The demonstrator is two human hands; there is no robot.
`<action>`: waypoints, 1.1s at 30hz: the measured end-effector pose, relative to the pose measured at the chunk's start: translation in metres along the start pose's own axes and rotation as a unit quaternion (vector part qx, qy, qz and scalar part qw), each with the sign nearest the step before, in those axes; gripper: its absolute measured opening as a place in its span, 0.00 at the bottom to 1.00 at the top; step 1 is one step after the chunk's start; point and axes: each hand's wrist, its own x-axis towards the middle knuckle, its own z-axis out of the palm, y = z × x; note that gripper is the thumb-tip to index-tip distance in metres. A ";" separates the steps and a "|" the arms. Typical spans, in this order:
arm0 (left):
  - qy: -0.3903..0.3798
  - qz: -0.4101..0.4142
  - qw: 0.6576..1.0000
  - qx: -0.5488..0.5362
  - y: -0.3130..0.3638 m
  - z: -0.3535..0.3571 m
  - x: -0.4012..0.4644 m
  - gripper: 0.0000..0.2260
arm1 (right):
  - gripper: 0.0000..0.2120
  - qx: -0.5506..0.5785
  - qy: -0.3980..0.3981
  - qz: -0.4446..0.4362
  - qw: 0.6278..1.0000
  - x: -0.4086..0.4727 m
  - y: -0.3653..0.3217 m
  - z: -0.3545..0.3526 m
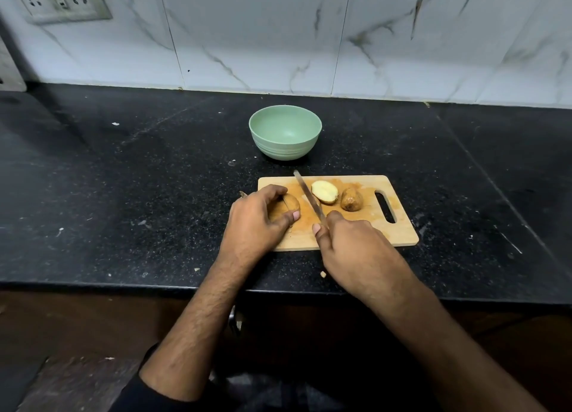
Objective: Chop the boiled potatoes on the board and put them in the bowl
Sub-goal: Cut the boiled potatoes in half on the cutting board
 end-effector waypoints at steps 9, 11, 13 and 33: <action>0.014 0.032 0.999 -0.013 0.002 -0.003 -0.002 0.17 | 0.17 0.028 -0.027 -0.019 0.999 0.006 0.000 0.003; 0.015 0.031 0.999 -0.010 0.002 -0.002 -0.002 0.17 | 0.17 0.023 -0.033 -0.021 0.999 0.007 -0.001 0.002; 0.017 0.032 0.999 -0.008 0.002 -0.001 -0.001 0.16 | 0.17 0.017 -0.037 -0.019 0.999 0.008 -0.003 0.002; 0.008 0.022 1.000 -0.017 0.004 -0.001 0.002 0.13 | 0.16 -0.014 -0.072 -0.014 0.997 0.006 -0.004 -0.008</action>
